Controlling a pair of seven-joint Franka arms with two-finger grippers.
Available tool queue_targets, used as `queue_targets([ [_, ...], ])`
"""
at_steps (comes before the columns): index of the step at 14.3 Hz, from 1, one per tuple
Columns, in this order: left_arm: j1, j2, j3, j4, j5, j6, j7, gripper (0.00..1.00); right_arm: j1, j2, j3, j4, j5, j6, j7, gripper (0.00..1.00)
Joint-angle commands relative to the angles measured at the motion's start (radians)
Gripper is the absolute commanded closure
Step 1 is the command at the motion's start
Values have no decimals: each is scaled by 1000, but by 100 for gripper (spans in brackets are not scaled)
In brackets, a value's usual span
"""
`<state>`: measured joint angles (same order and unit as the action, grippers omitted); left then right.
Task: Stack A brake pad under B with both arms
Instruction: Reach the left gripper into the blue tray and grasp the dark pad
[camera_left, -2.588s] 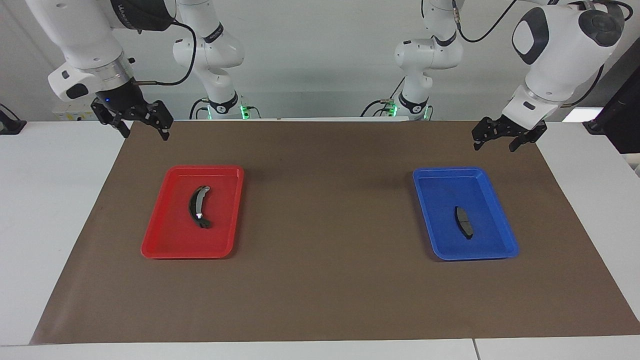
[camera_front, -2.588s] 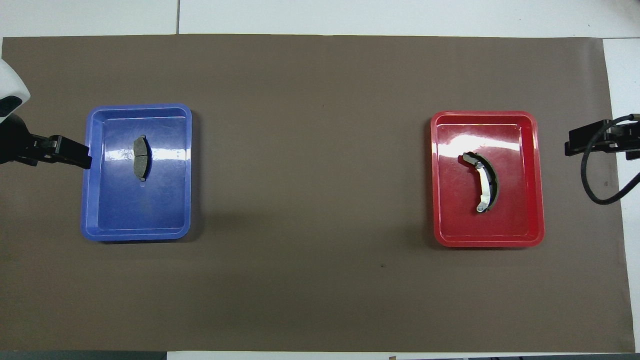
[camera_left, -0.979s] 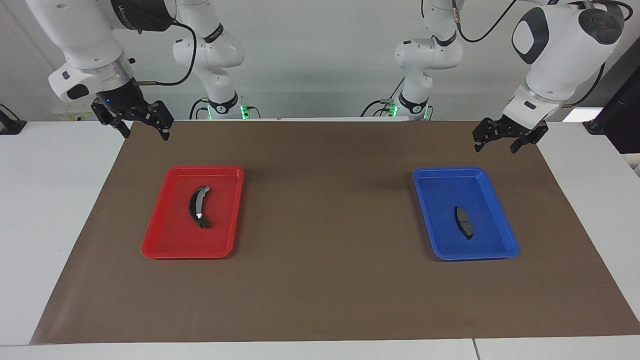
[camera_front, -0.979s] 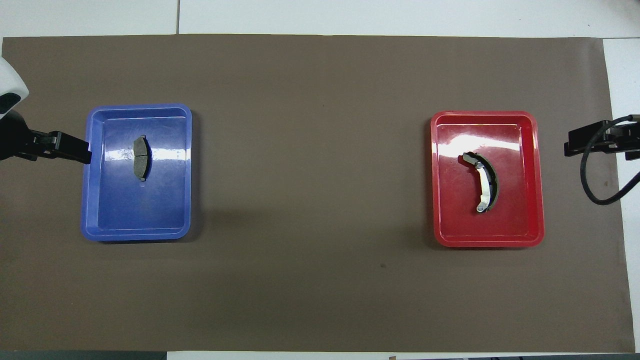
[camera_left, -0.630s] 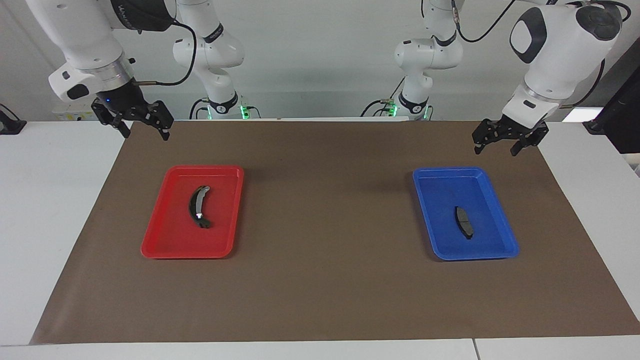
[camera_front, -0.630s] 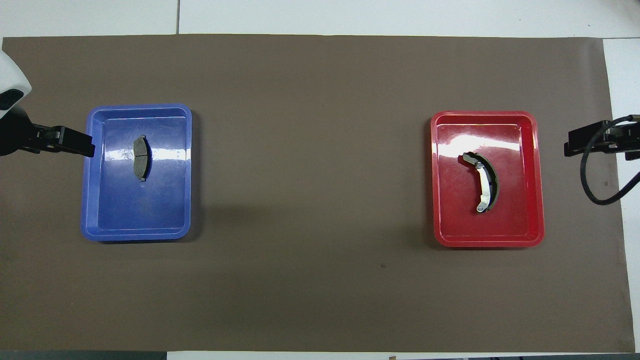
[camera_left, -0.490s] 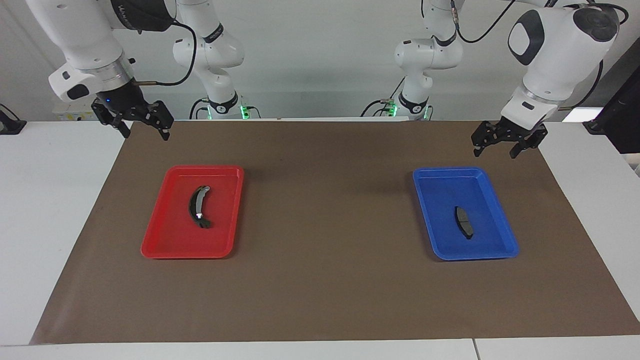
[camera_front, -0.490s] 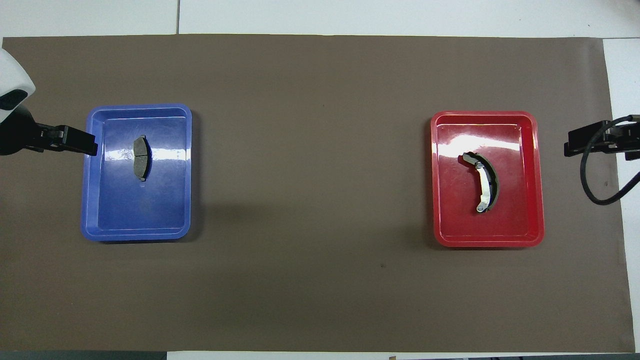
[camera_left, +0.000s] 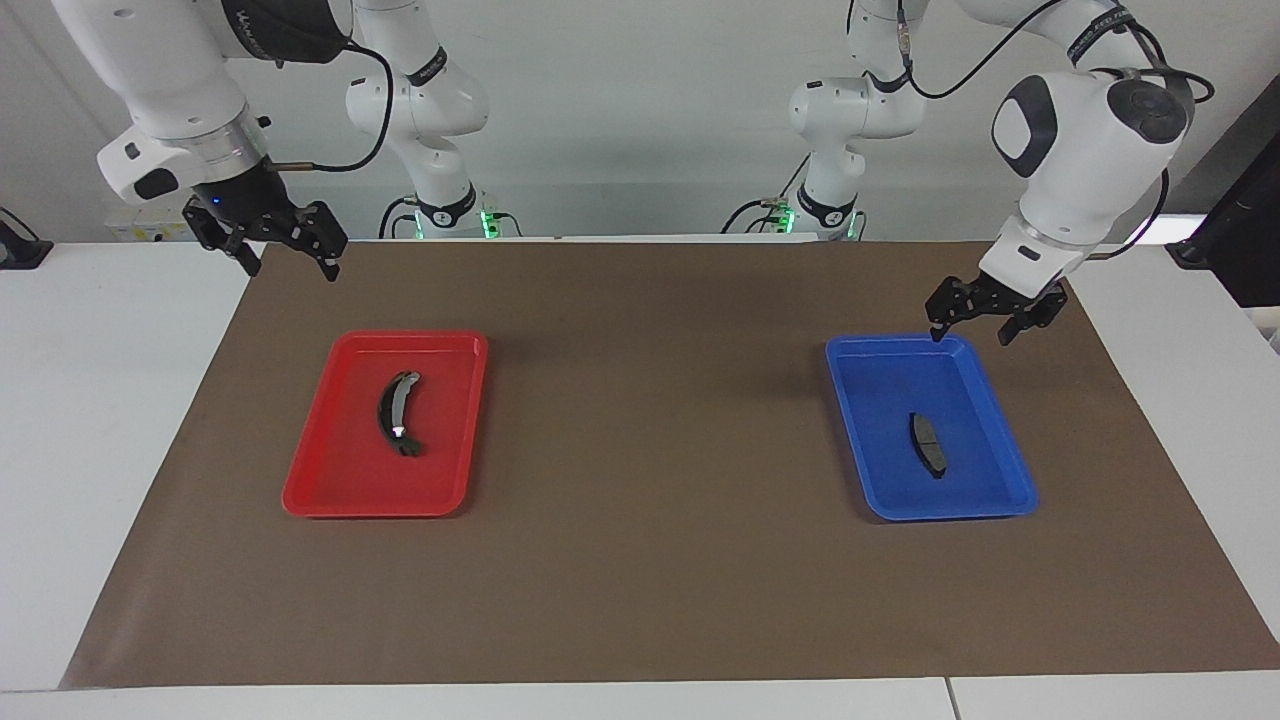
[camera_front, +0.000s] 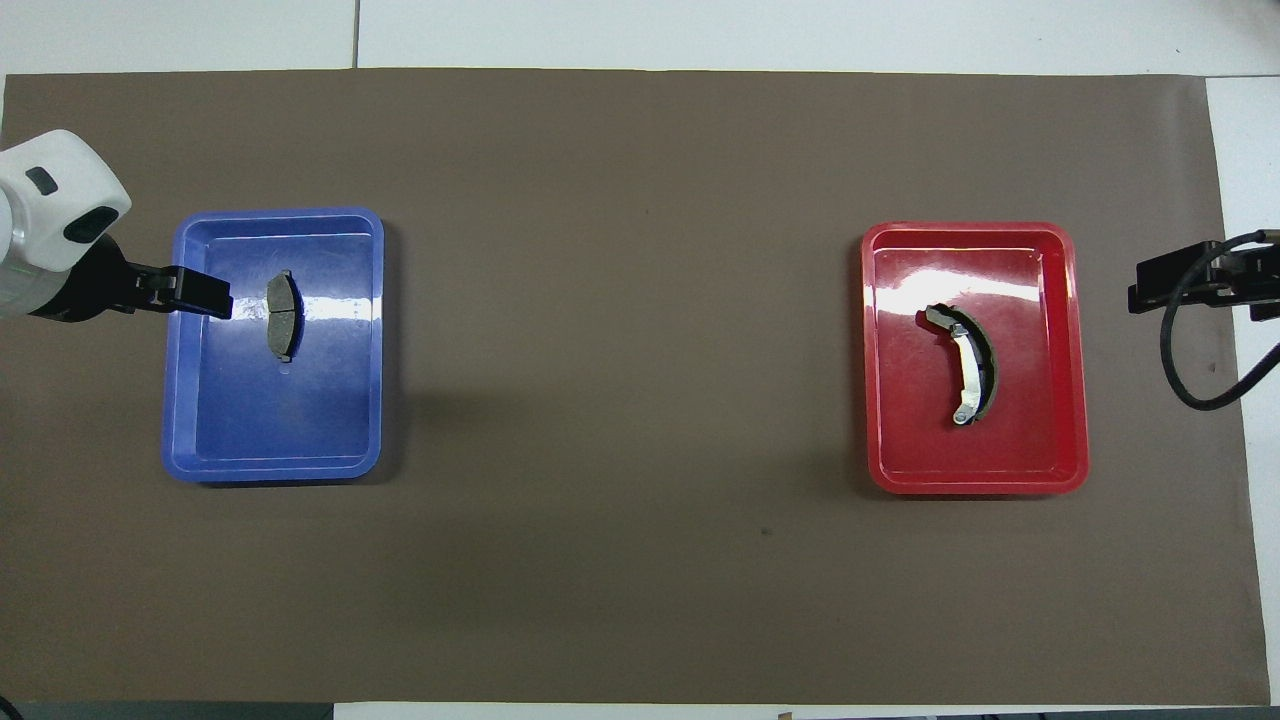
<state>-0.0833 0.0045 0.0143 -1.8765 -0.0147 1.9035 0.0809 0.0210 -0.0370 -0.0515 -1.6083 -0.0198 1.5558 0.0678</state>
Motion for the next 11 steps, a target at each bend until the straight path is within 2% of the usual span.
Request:
queue_targets([
  [1, 14, -21, 1, -146, -16, 155, 0, 2, -6, -12, 4, -16, 1, 1, -22, 0],
  [3, 14, 21, 1, -209, -16, 274, -3, 2, -6, -12, 4, -16, 1, 1, -22, 0],
  [4, 16, 66, 1, -222, -16, 334, -3, 2, -6, -12, 4, -16, 1, 1, -22, 0],
  [11, 17, 279, 1, -230, -16, 597, -1, 3, -7, -11, 4, -16, 1, 9, -19, 0],
])
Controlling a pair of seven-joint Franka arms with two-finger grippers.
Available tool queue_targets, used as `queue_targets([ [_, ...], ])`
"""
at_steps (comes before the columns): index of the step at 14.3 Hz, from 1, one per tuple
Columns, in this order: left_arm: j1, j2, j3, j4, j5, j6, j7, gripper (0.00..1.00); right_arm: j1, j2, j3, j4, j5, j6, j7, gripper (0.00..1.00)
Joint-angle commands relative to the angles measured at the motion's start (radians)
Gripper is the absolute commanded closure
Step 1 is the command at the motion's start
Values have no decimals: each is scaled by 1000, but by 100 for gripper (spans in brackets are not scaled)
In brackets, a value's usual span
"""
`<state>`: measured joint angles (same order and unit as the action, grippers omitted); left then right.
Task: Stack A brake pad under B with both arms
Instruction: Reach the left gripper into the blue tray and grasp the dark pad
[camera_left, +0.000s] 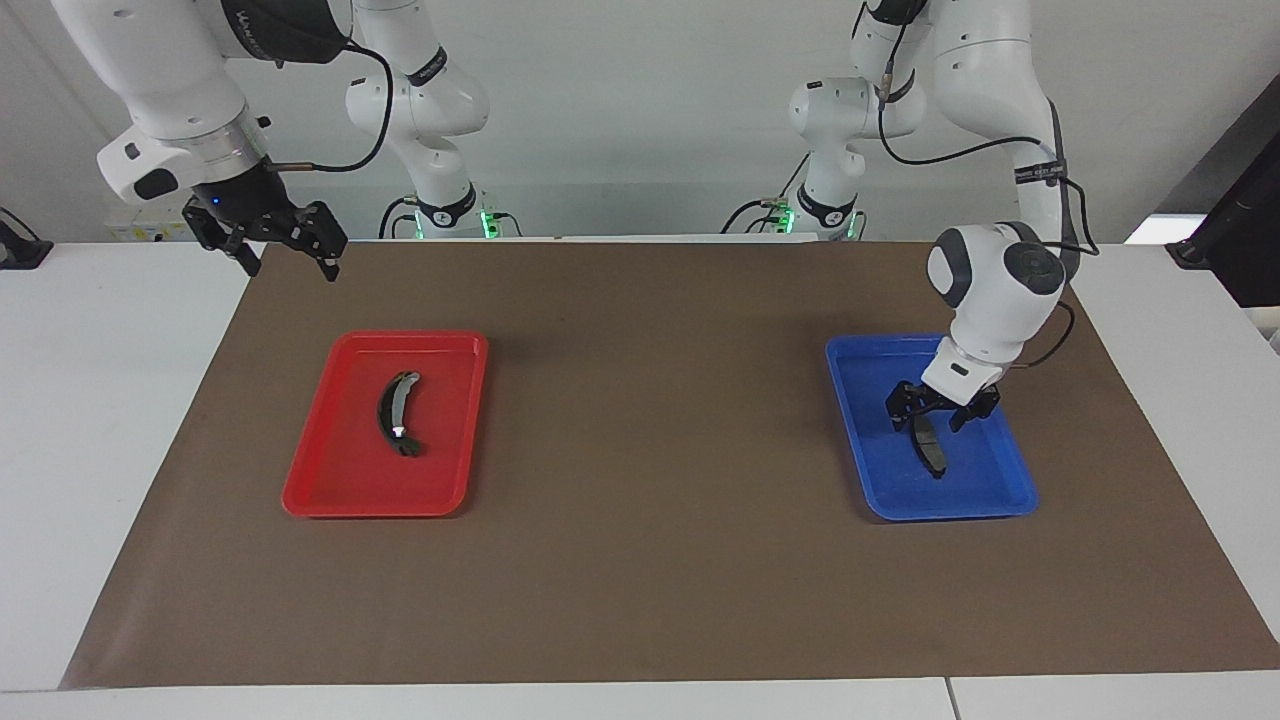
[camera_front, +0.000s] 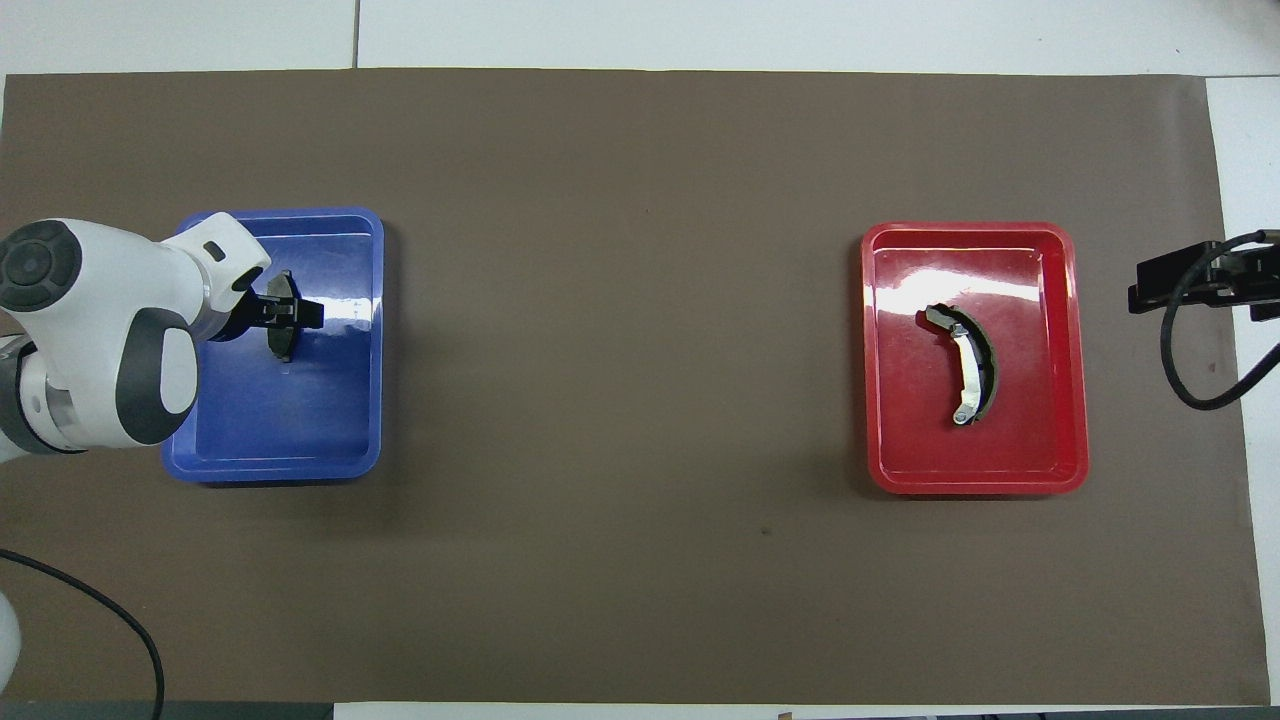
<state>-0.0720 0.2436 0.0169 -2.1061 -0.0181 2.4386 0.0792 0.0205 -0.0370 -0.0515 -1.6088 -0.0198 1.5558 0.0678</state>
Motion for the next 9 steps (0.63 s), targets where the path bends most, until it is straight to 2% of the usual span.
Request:
queue_targets([
  [1, 6, 46, -2, 0, -13, 63, 1, 3, -7, -11, 4, -16, 1, 6, -20, 0],
  [3, 21, 48, -2, -2, -13, 60, 4, 3, -7, -11, 4, -16, 1, 6, -20, 0],
  [4, 23, 48, -2, -2, -13, 54, 8, 9, -7, -11, 4, -16, 1, 6, -20, 0],
  [6, 34, 45, -2, 3, -13, 25, 19, 46, -7, -11, 4, -16, 1, 9, -20, 0],
  [9, 44, 27, -2, 11, -13, -32, 157, 82, -10, -11, 4, -16, 1, 7, -22, 0],
])
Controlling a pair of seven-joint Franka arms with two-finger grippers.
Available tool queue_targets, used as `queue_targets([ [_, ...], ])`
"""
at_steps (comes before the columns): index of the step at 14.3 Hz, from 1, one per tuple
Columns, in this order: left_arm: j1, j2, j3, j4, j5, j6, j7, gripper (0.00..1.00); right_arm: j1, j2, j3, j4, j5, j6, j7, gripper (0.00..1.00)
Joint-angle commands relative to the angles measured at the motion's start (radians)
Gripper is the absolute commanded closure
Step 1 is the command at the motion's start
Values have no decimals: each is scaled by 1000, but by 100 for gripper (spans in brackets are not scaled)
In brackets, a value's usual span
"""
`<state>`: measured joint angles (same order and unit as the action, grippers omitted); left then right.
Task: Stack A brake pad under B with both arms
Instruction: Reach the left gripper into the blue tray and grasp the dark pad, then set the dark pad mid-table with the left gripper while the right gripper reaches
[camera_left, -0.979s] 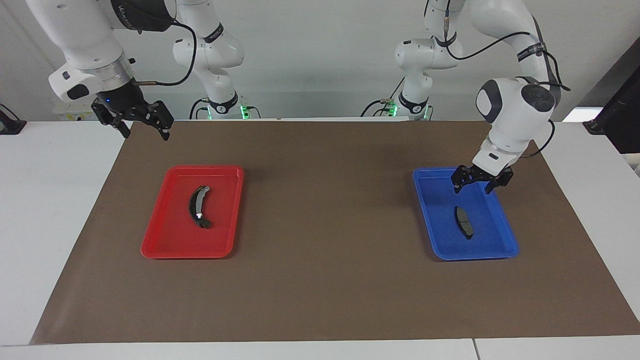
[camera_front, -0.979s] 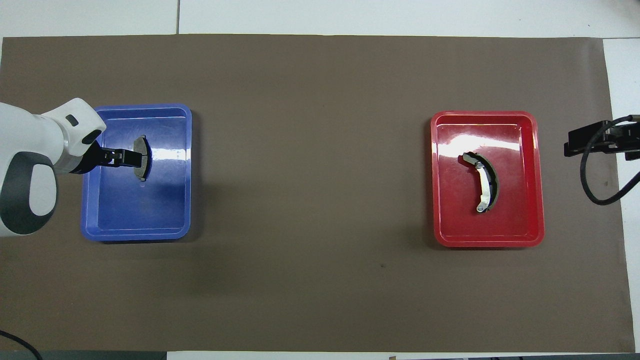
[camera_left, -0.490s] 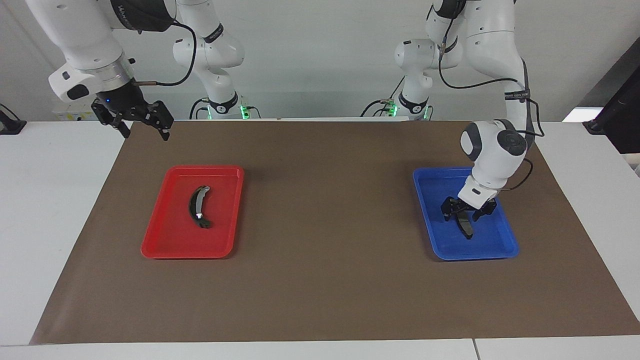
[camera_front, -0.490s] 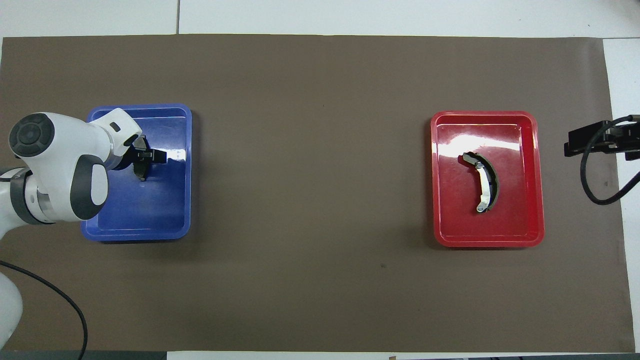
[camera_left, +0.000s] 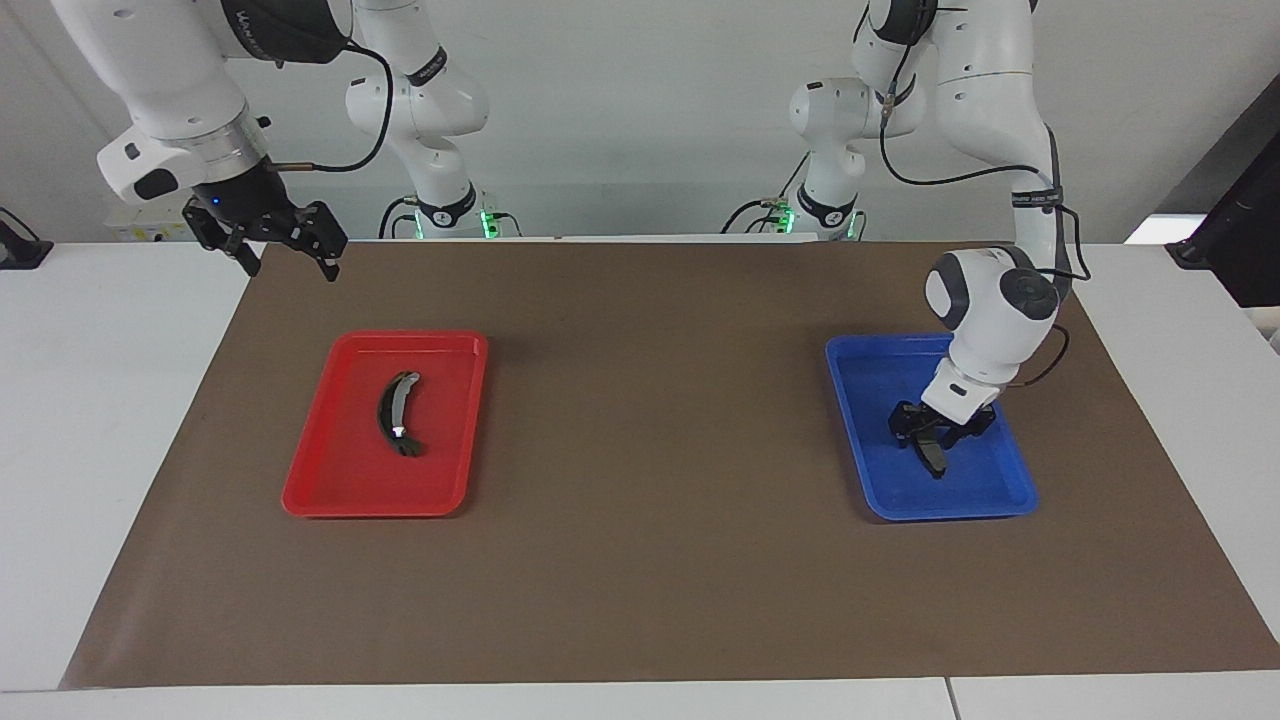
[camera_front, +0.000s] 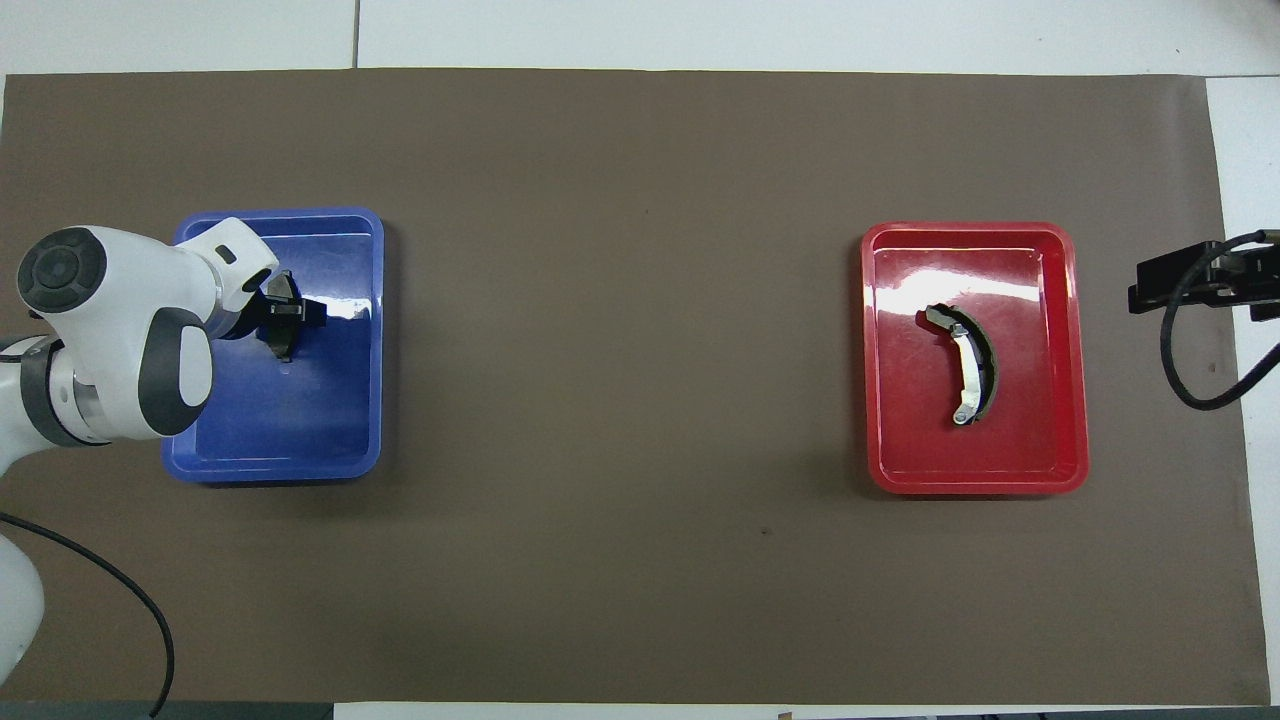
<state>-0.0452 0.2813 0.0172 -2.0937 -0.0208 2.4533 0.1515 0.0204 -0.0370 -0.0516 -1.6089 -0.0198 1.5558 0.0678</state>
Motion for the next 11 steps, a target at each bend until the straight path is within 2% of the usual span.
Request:
queue_targets([
  [1, 18, -22, -2, 0, -10, -56, 82, 89, -10, -12, 4, -16, 3, 6, -22, 0],
  [3, 16, -45, -3, 1, -10, -79, 79, 94, -10, -12, 2, -16, 3, 7, -20, 0],
  [6, 2, -77, -9, 29, -11, -120, 76, 95, -13, -12, 4, -16, 3, 7, -20, 0],
  [8, -18, -76, -14, 84, -25, -172, 51, 95, -13, -14, 4, -23, 4, 9, -20, 0],
  [10, -68, -68, -13, 125, -56, -197, 25, 96, -11, -36, 4, -81, 17, 58, -16, 0],
  [11, -97, -65, -13, 130, -56, -188, 1, 97, -13, -61, 4, -150, 18, 149, -17, 0],
])
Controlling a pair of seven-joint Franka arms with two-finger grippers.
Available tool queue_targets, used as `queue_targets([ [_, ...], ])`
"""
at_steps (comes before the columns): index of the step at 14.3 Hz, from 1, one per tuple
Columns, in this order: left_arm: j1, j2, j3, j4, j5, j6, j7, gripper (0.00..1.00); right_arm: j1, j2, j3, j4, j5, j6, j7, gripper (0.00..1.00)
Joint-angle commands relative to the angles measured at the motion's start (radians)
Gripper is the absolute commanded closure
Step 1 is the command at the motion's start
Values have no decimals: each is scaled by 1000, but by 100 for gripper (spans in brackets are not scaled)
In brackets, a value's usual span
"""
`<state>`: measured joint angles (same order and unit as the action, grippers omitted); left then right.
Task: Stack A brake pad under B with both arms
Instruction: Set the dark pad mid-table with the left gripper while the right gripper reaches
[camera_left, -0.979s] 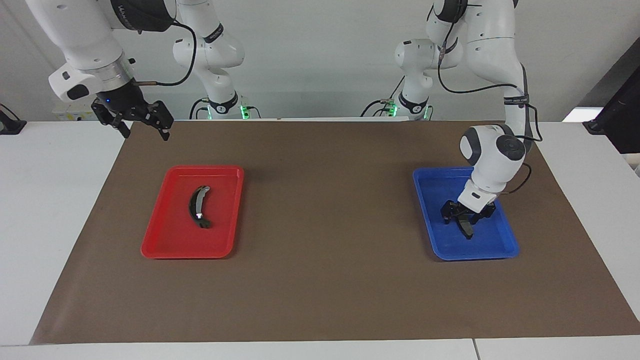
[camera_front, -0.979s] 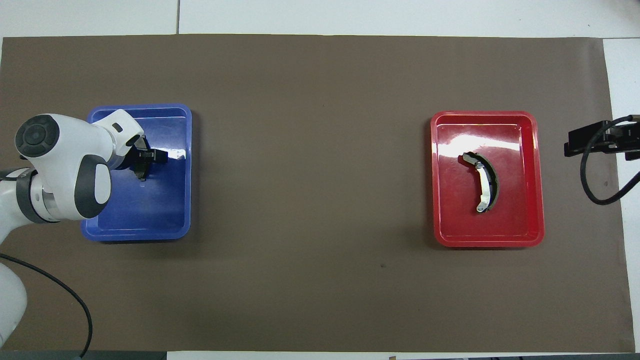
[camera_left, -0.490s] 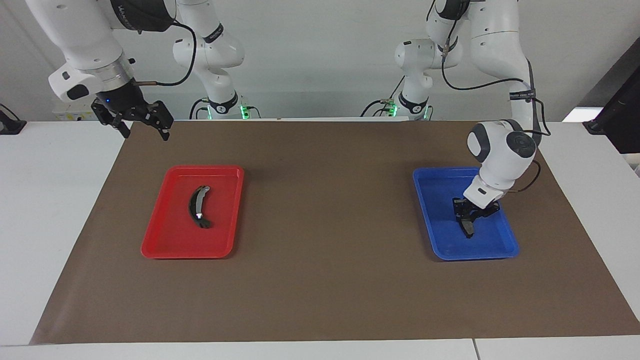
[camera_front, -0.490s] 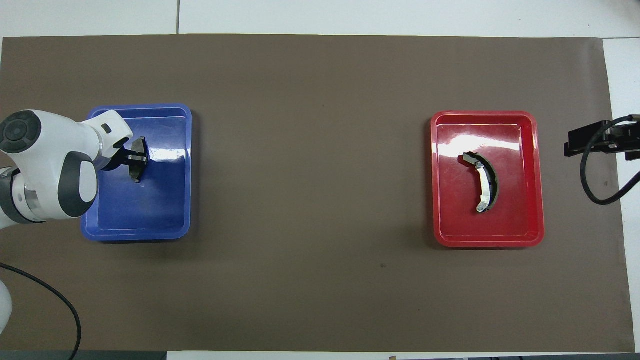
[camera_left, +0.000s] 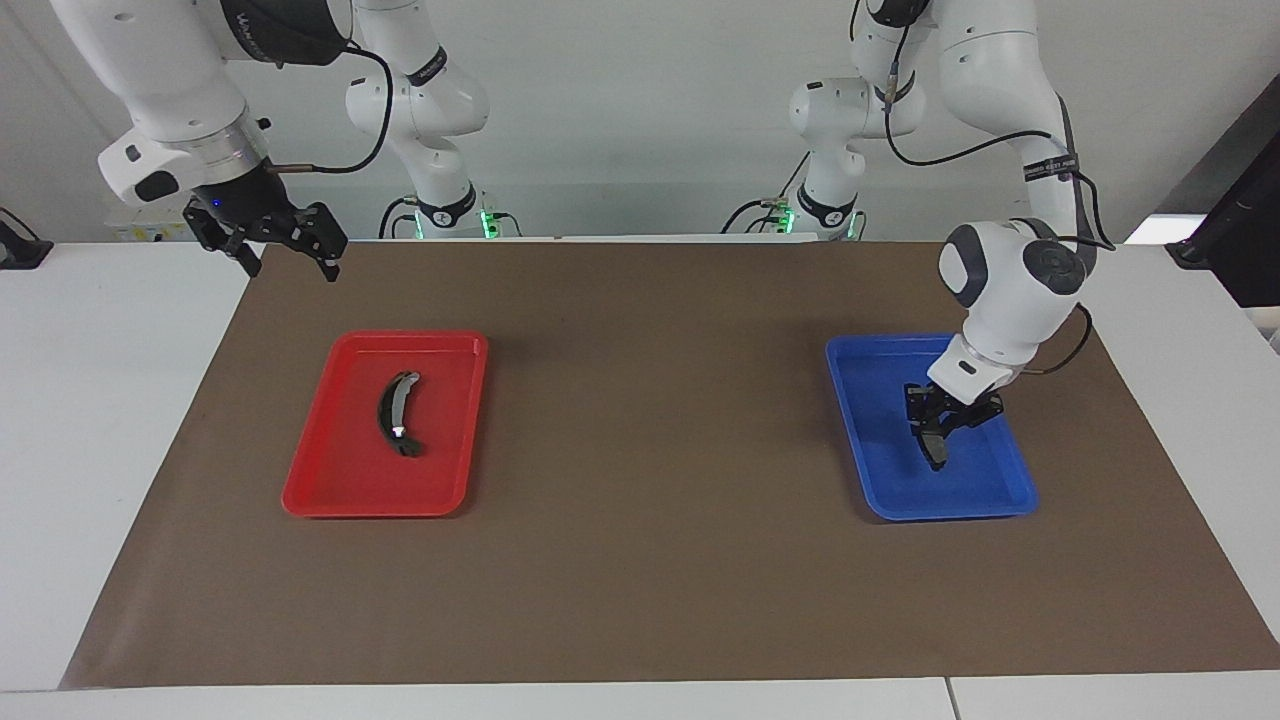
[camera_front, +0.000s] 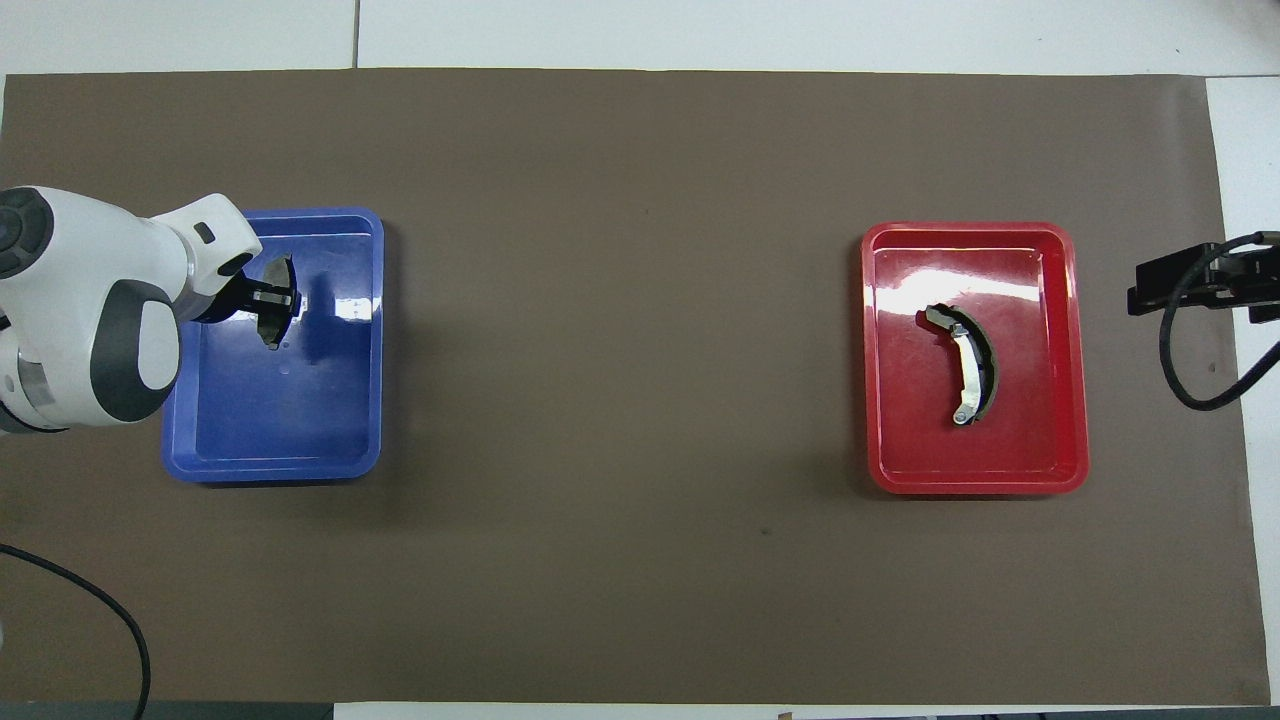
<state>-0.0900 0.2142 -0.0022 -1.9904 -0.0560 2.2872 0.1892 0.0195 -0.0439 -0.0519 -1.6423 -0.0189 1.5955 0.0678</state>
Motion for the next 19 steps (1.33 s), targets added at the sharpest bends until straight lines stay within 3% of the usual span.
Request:
queue_targets([
  [1, -97, 2, 8, 28, -21, -14, -80, 99, -9, -76, 4, -186, 17, 177, -17, 0],
  [3, -205, 1, 8, 25, -21, 8, -225, 99, -4, -77, 4, -292, 19, 276, -26, 0],
  [6, -362, 4, 11, 25, -21, 47, -431, 99, -4, 7, 6, -359, 20, 409, -89, 0],
  [9, -473, 57, 11, 45, -21, 115, -567, 99, -4, 48, 6, -511, 62, 648, -156, 0],
  [13, -537, 158, 11, 101, -19, 172, -688, 99, -4, 125, 6, -587, 97, 819, -229, 0],
  [16, -556, 166, 10, 81, -19, 176, -689, 98, -3, 150, 6, -645, 97, 886, -241, 0],
  [17, -556, 166, 8, 76, -19, 173, -689, 92, -3, 160, 6, -660, 97, 896, -268, 0],
  [18, -554, 165, 8, 71, -19, 170, -688, 74, -4, 167, 6, -662, 97, 914, -290, 0],
  [19, -554, 165, 8, 68, -19, 167, -689, 47, -4, 165, 6, -662, 97, 910, -296, 0],
])
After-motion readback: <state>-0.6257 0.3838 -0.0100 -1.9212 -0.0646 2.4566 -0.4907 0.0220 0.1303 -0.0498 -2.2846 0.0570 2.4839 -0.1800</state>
